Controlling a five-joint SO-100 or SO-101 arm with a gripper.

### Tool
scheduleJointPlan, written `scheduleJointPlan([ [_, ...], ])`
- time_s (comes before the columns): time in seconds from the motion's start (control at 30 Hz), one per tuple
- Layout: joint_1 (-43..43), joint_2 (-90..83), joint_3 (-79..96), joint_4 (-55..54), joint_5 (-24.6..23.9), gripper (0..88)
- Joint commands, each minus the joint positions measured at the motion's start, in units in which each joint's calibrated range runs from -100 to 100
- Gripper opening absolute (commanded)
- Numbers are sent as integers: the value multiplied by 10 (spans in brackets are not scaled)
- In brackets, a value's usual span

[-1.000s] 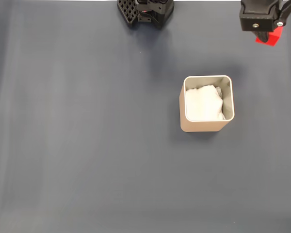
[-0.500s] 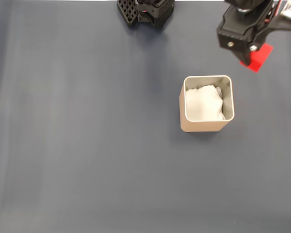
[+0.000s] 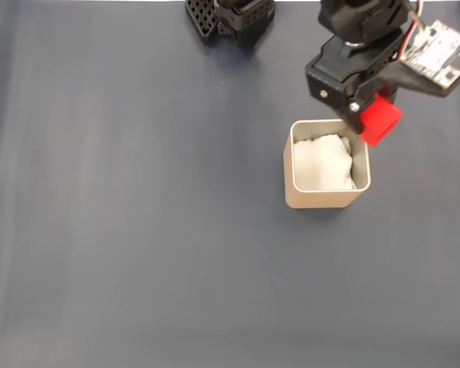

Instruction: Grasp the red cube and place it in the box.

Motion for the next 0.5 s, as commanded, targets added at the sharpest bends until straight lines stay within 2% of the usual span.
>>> scheduleJointPlan([
  [0.0,22,4,-34,5,-2,3],
  [0.47,80,10,-29,5,-4,3],
])
